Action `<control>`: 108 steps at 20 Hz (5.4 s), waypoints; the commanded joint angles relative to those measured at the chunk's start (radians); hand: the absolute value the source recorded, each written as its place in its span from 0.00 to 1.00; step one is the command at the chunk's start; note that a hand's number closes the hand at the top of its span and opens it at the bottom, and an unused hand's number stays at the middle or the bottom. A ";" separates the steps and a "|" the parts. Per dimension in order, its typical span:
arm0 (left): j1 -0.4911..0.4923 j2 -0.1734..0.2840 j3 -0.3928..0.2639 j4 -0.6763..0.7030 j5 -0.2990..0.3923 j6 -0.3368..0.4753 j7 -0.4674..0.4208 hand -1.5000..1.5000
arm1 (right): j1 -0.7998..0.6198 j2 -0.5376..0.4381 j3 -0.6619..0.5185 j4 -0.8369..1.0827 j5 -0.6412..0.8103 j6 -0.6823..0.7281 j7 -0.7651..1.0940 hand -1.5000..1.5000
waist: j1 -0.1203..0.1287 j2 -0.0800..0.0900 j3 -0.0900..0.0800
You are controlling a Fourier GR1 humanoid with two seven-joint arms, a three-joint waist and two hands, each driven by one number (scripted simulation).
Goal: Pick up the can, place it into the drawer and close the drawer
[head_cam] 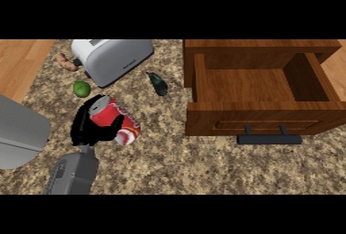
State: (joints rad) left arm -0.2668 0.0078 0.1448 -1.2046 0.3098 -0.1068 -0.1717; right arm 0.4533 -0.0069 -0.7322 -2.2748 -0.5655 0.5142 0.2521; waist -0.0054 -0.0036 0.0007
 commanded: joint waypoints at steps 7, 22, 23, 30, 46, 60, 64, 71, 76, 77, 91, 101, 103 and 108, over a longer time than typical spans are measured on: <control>-0.126 0.001 -0.077 -0.203 -0.038 0.201 0.216 1.00 | 0.037 0.006 -0.028 -0.043 -0.039 -0.007 0.006 0.00 | -0.003 0.002 0.000; -0.512 -0.008 -0.228 -0.095 -0.097 0.513 0.360 1.00 | -0.070 -0.025 0.009 0.030 0.032 -0.027 0.015 0.00 | -0.007 0.005 0.000; -0.526 -0.008 -0.244 -0.112 -0.085 0.557 0.372 1.00 | 0.003 0.006 0.032 -0.020 0.000 -0.041 0.017 0.00 | -0.012 0.003 0.000; -0.677 -0.008 -0.283 0.038 -0.032 0.632 0.349 1.00 | -0.007 0.006 0.036 0.024 0.028 -0.008 -0.030 0.00 | -0.017 0.005 0.000; -0.985 -0.008 -0.390 0.406 0.184 0.734 0.227 1.00 | -0.056 -0.054 0.030 -0.041 -0.026 -0.081 0.074 0.00 | -0.037 0.008 0.000; -1.148 -0.008 -0.570 0.599 0.408 0.820 0.164 1.00 | -0.101 -0.028 0.063 -0.008 0.025 -0.058 0.043 0.00 | -0.062 0.014 0.001; -1.112 -0.008 -0.584 0.650 0.486 0.786 0.102 1.00 | -0.137 -0.067 0.041 0.028 0.002 -0.070 0.050 0.00 | -0.077 0.021 0.001; -1.170 -0.008 -0.655 0.736 0.510 0.821 0.113 0.00 | -0.091 -0.043 0.057 -0.065 -0.029 -0.090 0.104 0.00 | -0.083 0.019 0.001; -1.119 -0.008 -0.745 0.704 0.558 0.880 0.107 0.00 | -0.143 -0.024 0.100 -0.022 0.055 -0.077 0.068 0.00 | -0.076 0.020 0.002; -1.135 -0.008 -0.720 0.723 0.576 0.896 0.082 0.00 | -0.115 -0.026 0.069 -0.019 0.011 -0.063 0.057 0.00 | -0.095 0.022 0.002; -1.144 -0.008 -0.740 0.762 0.674 0.896 -0.027 0.00 | -0.164 -0.042 0.059 -0.048 0.118 -0.064 0.008 0.00 | -0.089 0.026 0.002; -1.087 -0.008 -0.740 0.716 0.718 0.869 -0.157 0.00 | -0.257 -0.098 0.147 -0.155 0.402 0.005 -0.122 0.00 | -0.051 0.022 0.000; -1.158 -0.008 -0.729 0.734 0.729 0.897 -0.126 0.00 | -0.299 -0.121 0.175 -0.175 0.479 -0.007 -0.120 0.00 | -0.052 0.024 0.000; -1.187 -0.008 -0.714 0.759 0.729 0.858 -0.105 0.00 | -0.363 -0.080 0.340 -0.157 0.748 -0.028 -0.149 0.00 | -0.017 0.020 0.000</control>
State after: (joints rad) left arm -1.4316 0.0000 -0.5878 -0.4719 1.0334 0.7757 -0.2840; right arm 0.1259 -0.1027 -0.4878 -2.4148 0.0173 0.4955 0.1150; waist -0.0398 0.0183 0.0007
